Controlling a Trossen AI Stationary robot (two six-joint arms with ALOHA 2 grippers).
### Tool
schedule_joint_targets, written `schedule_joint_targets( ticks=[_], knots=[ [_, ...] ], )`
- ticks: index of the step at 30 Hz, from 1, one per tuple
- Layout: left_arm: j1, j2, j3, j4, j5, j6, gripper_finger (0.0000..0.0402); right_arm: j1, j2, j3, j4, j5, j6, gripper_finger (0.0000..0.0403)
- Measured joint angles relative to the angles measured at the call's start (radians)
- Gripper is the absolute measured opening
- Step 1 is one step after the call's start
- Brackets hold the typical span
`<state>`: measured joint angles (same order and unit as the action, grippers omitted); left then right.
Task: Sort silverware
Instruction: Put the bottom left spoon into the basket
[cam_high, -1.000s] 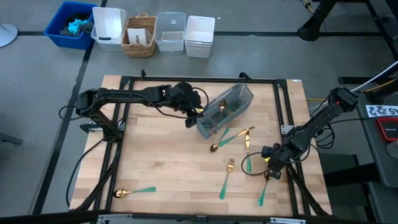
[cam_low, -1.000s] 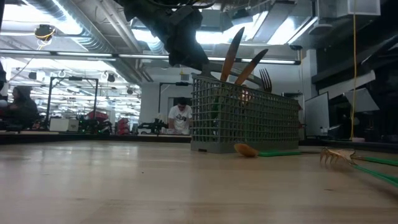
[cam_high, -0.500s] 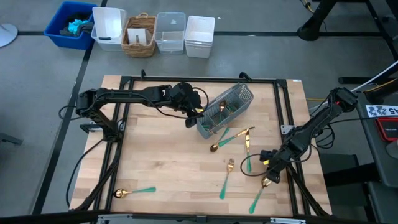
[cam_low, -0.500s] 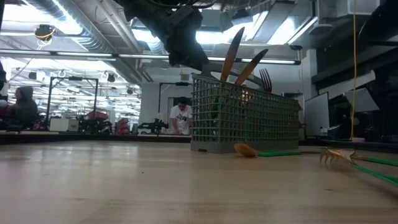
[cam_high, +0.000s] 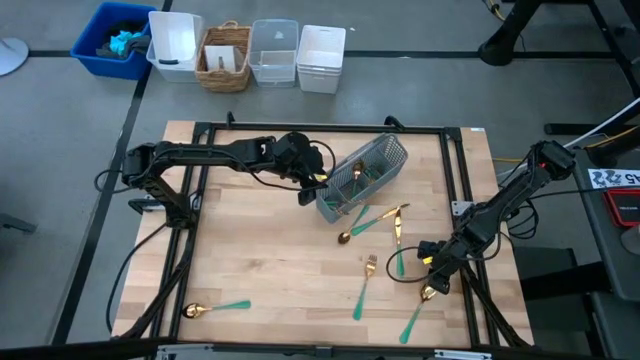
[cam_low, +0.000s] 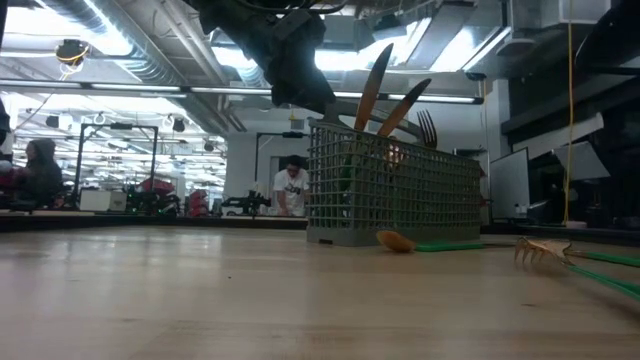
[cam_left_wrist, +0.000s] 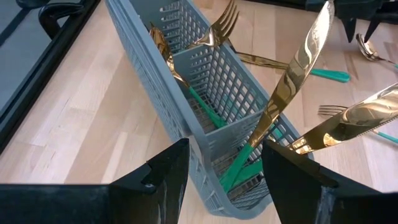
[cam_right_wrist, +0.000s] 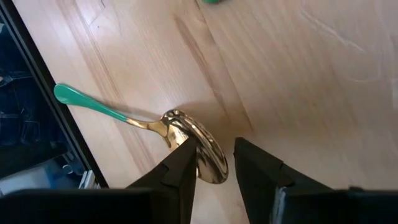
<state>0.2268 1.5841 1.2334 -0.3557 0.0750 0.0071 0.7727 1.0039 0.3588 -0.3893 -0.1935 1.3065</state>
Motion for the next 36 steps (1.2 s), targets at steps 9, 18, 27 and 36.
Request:
schedule_joint_targets(
  ticks=[9, 18, 27, 36],
  knots=[
    [0.0, 0.0, 0.0, 0.0, 0.0, 0.023, 0.0189, 0.0, 0.0, 0.0, 0.0, 0.001, -0.005, 0.0052],
    [0.0, 0.0, 0.0, 0.0, 0.0, 0.023, 0.0189, 0.0, 0.0, 0.0, -0.002, 0.001, -0.006, 0.0007],
    [0.0, 0.0, 0.0, 0.0, 0.0, 0.023, 0.0189, -0.001, 0.0, 0.0, -0.002, 0.001, -0.004, 0.004],
    [0.0, 0.0, 0.0, 0.0, 0.0, 0.023, 0.0189, -0.001, 0.0, 0.0, -0.002, -0.013, -0.004, 0.0105]
  ],
)
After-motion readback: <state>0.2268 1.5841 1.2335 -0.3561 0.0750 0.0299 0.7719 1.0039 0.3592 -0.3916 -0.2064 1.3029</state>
